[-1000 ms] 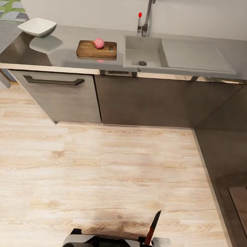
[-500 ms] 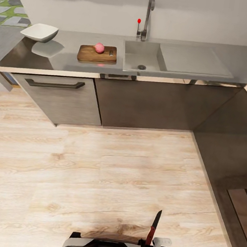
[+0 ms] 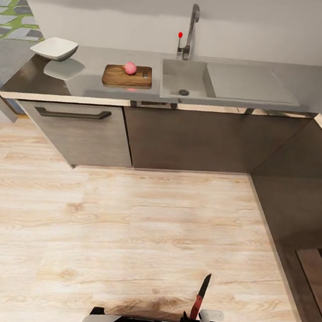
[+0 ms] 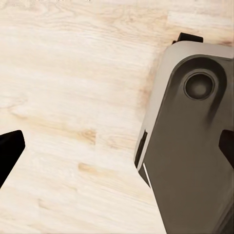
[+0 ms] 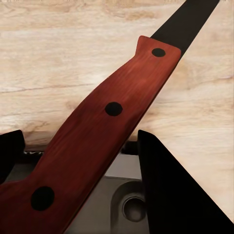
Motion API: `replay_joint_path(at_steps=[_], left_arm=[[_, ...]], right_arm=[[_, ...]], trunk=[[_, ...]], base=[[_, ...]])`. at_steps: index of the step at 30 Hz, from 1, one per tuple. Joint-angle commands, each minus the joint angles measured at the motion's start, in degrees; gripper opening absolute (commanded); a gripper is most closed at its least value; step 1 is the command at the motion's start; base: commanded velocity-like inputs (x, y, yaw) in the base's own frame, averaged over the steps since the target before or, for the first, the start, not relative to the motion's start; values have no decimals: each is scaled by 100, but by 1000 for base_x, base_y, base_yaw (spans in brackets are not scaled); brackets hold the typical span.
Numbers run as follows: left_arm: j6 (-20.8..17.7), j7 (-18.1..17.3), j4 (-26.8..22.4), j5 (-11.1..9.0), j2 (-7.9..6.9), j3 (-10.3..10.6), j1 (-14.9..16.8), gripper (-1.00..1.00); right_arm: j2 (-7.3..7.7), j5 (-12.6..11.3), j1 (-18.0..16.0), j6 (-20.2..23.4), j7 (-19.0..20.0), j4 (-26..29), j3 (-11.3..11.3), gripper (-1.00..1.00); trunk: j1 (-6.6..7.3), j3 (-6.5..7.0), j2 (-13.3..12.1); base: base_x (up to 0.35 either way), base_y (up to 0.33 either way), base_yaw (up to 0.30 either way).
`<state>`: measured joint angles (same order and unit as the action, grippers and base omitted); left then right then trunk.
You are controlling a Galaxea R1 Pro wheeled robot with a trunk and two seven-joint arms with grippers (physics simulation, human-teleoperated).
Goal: In the kitchen, take the Vidalia onion out of the sink, dice it on the chopping board with the paring knife, put the diced onion into the bowl on the countertop, then place both the paring knife and the chopping board into the sink.
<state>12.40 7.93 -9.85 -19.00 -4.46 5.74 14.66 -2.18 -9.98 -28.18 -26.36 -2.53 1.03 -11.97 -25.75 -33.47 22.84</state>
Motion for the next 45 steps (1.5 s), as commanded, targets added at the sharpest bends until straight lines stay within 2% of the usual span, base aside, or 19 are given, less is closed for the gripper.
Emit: replay_joint_path(at_steps=[1,17,34,45], left_arm=[[17,25,1,-43,-2,50,2,100],[17,24,1,-43,-20,42,2,100],[17,24,1,-46,-37,41,2,100],[17,24,1,-43,-37,41,2,100]], right_arm=[[-2,-48,-3,-18,-19,-6,-51,-100],[-2,-43,-3,-18,-19,-6,-51,-100],[-2,-40,-3,-18,-54,-6,-51,-100],[-2,-39,-3,-18,-54,-6,-51,-100]], trunk=[[-3,3,8],[-3,148,8],[-3,302,8],[-3,401,8]], base=[[0,0,0],[3,0,11],[213,219,84],[27,30,87]])
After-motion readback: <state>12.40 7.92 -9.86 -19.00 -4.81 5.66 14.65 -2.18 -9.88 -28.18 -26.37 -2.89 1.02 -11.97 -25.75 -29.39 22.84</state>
